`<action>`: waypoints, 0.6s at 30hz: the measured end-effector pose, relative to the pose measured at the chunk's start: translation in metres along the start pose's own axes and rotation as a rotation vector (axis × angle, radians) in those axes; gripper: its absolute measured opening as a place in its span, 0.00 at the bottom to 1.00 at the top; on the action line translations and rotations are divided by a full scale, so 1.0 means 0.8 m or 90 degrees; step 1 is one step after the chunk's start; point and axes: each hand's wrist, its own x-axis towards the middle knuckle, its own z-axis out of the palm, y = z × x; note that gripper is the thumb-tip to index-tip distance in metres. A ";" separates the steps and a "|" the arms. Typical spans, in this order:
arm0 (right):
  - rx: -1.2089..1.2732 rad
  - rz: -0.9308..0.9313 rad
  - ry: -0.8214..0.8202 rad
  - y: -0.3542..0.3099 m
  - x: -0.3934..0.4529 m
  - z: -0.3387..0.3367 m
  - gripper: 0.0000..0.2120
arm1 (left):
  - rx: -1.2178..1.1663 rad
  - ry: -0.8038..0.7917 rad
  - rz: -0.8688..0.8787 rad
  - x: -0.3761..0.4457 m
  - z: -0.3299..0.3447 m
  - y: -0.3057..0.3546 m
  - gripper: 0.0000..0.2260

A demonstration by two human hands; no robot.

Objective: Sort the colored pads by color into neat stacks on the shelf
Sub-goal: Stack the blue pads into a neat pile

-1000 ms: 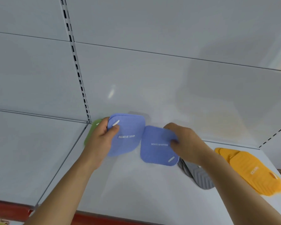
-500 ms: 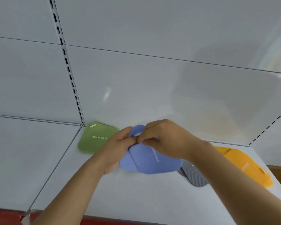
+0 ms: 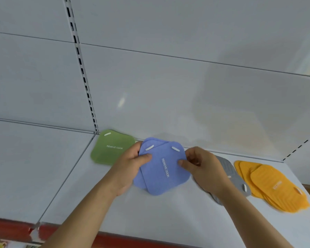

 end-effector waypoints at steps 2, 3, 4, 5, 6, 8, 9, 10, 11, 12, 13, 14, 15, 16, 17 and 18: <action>-0.007 -0.039 0.018 0.003 -0.004 0.000 0.06 | -0.026 0.001 -0.014 -0.001 0.003 0.004 0.13; -0.022 -0.079 0.032 0.001 -0.005 -0.003 0.07 | -0.033 -0.005 -0.021 -0.002 0.004 0.006 0.13; -0.047 -0.126 0.033 -0.002 -0.005 -0.009 0.08 | -0.036 -0.008 -0.028 -0.003 0.004 0.007 0.13; -0.080 -0.170 0.021 -0.007 -0.004 -0.016 0.08 | -0.038 -0.010 -0.033 -0.003 0.001 0.007 0.13; -0.117 -0.208 0.000 -0.011 -0.002 -0.024 0.08 | -0.039 -0.017 -0.036 -0.003 -0.001 0.006 0.13; -0.174 -0.244 -0.049 -0.021 0.005 -0.040 0.08 | -0.040 -0.035 -0.037 -0.003 -0.004 0.009 0.13; -0.197 -0.246 -0.078 -0.029 0.009 -0.046 0.08 | -0.045 -0.040 -0.037 -0.002 -0.004 0.010 0.12; -0.220 -0.249 -0.106 -0.038 0.014 -0.046 0.08 | -0.046 -0.040 -0.035 -0.002 -0.003 0.010 0.12; -0.241 -0.258 -0.130 -0.048 0.019 -0.042 0.08 | -0.046 -0.036 -0.029 -0.002 -0.001 0.010 0.12; -0.257 -0.273 -0.142 -0.058 0.023 -0.033 0.09 | -0.039 -0.031 -0.022 -0.001 0.001 0.011 0.12; -0.265 -0.289 -0.145 -0.067 0.026 -0.022 0.09 | -0.025 -0.028 -0.011 -0.001 0.003 0.010 0.13; -0.269 -0.299 -0.136 -0.072 0.029 -0.010 0.11 | -0.004 -0.033 0.003 -0.002 0.005 0.010 0.14; -0.270 -0.305 -0.118 -0.075 0.030 0.001 0.12 | 0.014 -0.045 0.018 -0.004 0.007 0.010 0.15; -0.270 -0.309 -0.093 -0.075 0.030 0.009 0.12 | 0.023 -0.056 0.027 -0.005 0.007 0.010 0.17; -0.266 -0.311 -0.065 -0.073 0.029 0.015 0.11 | 0.019 -0.059 0.027 -0.009 0.008 0.012 0.19; -0.259 -0.310 -0.037 -0.069 0.027 0.020 0.09 | 0.021 -0.055 0.032 -0.012 0.008 0.013 0.21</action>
